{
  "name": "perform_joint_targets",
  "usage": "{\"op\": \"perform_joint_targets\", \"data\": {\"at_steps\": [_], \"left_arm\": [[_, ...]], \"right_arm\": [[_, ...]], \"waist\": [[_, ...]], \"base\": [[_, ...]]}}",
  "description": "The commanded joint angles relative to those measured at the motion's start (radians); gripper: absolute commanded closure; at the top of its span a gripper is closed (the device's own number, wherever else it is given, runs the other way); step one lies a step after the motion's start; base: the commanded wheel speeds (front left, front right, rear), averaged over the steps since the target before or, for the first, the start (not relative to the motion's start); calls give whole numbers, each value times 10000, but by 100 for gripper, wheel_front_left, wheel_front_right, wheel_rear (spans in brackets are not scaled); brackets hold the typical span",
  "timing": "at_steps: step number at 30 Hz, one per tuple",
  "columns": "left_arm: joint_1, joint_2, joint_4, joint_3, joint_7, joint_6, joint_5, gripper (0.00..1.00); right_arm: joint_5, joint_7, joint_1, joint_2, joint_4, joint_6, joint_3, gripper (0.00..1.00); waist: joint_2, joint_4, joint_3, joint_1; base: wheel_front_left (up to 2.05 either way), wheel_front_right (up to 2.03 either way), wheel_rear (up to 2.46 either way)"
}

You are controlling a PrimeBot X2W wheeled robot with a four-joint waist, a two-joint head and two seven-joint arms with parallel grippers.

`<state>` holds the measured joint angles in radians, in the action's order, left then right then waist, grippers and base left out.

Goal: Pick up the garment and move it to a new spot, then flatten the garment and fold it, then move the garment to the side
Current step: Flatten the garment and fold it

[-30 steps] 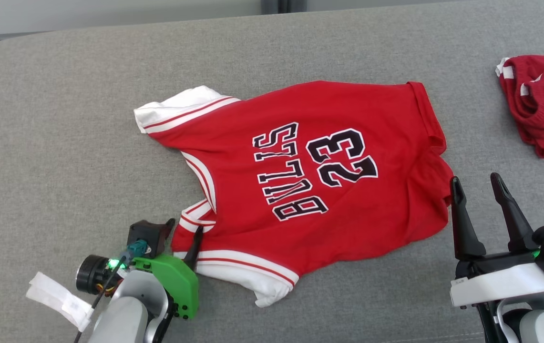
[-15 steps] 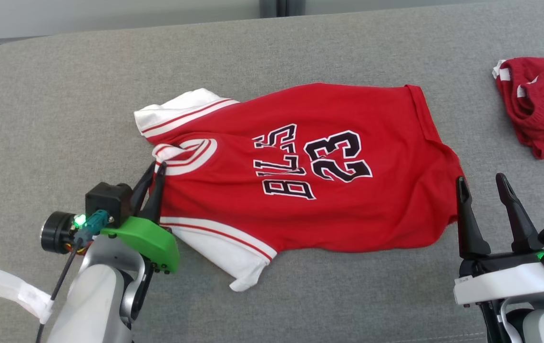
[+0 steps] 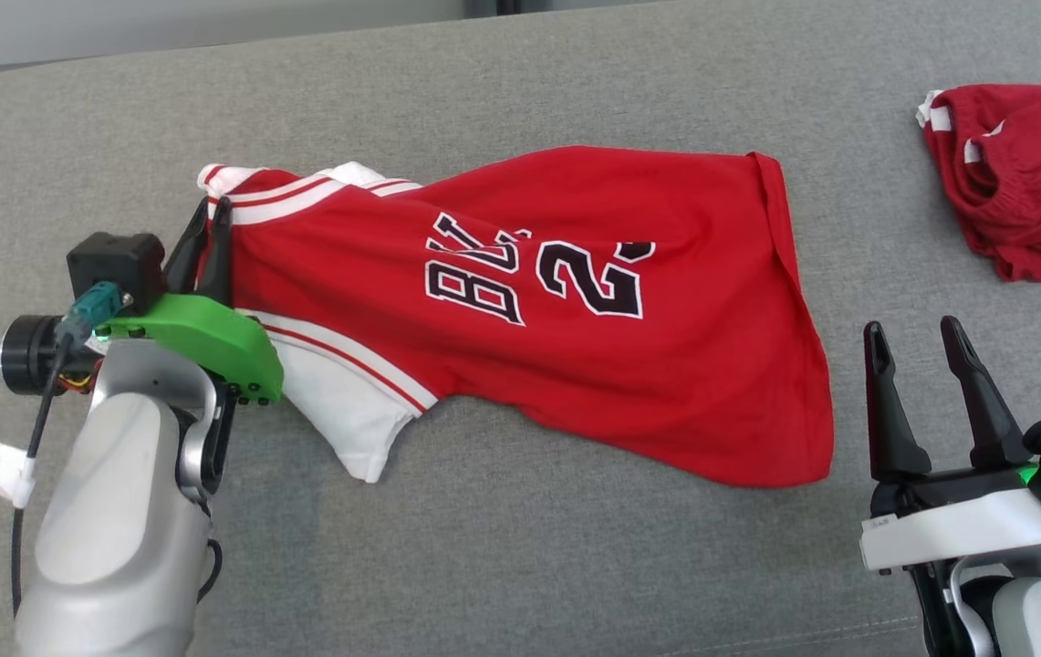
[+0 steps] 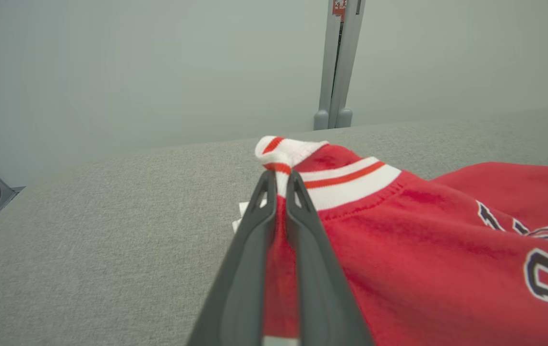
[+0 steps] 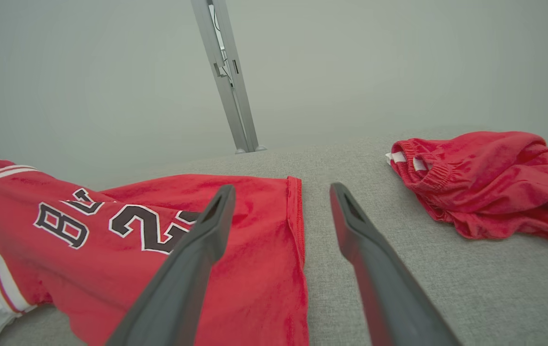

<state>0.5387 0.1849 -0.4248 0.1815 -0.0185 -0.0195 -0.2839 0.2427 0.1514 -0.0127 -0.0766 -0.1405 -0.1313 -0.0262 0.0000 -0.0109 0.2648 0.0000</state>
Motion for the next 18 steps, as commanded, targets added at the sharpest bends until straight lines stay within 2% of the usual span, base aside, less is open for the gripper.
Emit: {"op": "perform_joint_targets", "data": {"at_steps": [1, 8, 9, 10, 14, 18], "left_arm": [[425, 3, -521, -64, -235, -87, -65, 100], [1676, -415, -3320, 23, -1619, -612, -385, 100], [1781, -463, -3549, 23, -1819, -659, -411, 42], [1874, -504, -3738, 50, -2033, -700, -395, 0], [1653, -520, -3761, -10, -2427, -665, -219, 0], [724, -520, -2243, -390, -2459, -360, 75, 0]], "right_arm": [[28, 84, 203, -15, 25, 12, 26, 0], [50, 173, 315, 23, 137, 12, 48, 0], [32, 174, 325, 21, 142, 12, 45, 0], [2, 187, 345, 11, 136, 12, 36, 0], [-113, 192, 349, -74, 67, 12, 24, 0], [-203, 126, 253, -145, -89, 12, 27, 0]], "waist": [[0, -206, 170, 0], [0, -395, 334, 0], [0, -400, 331, 0], [0, -395, 317, 0], [0, -288, 146, 0], [0, -60, -108, 0]], "base": [[0, 0, 0], [0, 0, 0], [0, 0, 0], [0, 0, 0], [0, 0, 0], [0, 0, 0]]}}
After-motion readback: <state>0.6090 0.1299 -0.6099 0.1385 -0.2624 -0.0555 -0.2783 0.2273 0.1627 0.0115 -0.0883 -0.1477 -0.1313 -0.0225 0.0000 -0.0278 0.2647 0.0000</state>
